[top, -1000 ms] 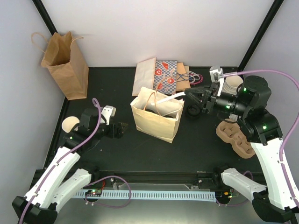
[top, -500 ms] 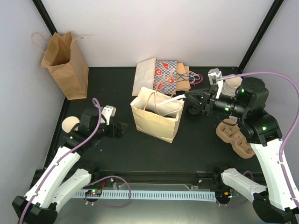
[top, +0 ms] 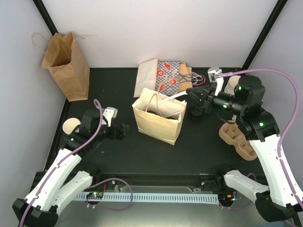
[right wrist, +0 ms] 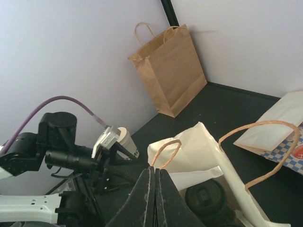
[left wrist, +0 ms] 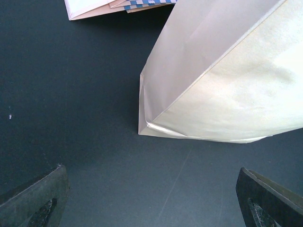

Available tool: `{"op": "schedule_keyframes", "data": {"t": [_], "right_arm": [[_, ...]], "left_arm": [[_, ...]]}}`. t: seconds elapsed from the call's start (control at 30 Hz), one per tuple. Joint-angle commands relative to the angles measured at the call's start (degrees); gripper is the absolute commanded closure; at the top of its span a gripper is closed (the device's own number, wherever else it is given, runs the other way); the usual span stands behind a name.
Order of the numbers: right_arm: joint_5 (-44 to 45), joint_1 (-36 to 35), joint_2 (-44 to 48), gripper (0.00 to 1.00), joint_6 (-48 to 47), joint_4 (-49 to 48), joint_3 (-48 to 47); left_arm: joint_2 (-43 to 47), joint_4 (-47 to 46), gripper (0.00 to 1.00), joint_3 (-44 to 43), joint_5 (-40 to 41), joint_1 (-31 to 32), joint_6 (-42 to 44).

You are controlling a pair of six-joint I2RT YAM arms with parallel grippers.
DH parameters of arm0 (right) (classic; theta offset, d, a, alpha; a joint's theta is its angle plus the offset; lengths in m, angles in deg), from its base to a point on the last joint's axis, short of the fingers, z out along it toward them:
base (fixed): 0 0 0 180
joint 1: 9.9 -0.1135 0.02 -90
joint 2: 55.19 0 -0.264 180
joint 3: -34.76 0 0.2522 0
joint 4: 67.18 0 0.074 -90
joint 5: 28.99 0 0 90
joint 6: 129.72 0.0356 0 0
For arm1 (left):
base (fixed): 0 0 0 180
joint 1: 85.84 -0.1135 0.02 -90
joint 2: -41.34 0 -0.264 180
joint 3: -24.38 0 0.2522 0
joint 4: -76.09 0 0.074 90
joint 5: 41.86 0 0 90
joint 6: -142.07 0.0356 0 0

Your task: Pack the takeout coffee

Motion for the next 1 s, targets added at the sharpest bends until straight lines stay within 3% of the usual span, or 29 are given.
{"op": "schedule_keyframes", "data": {"t": [0.0,0.33,0.37,0.43,0.47,0.8,0.97], "right_arm": [[1.2,-0.7,-2.7,0.99,0.7,-6.0,1.6],[6.8,-4.1,-13.1,0.98,-0.6,-13.2,1.0],[8.0,-4.1,-13.9,0.92,-1.3,-12.8,1.2],[10.9,-4.1,-14.6,0.63,-2.4,-11.5,2.1],[12.3,-4.1,-14.3,0.55,-2.6,-11.4,3.2],[25.0,-4.0,-5.4,0.35,-4.6,-6.9,10.3],[33.8,-4.1,3.1,0.13,-4.2,-11.7,19.1]], "left_arm": [[0.4,-0.8,0.01,-0.5,0.9,-0.1,-0.6],[-0.2,-0.8,0.01,-0.5,0.9,0.0,-0.6],[-0.2,-0.8,0.01,-0.5,0.9,0.0,-0.6],[-0.2,-0.8,0.01,-0.5,1.0,0.0,-0.6],[-0.1,-0.8,0.01,-0.5,1.0,0.1,-0.7],[-0.2,-0.7,0.01,-0.5,0.9,0.1,-0.6],[0.4,-0.8,0.01,-0.6,0.8,0.2,-0.5]]}}
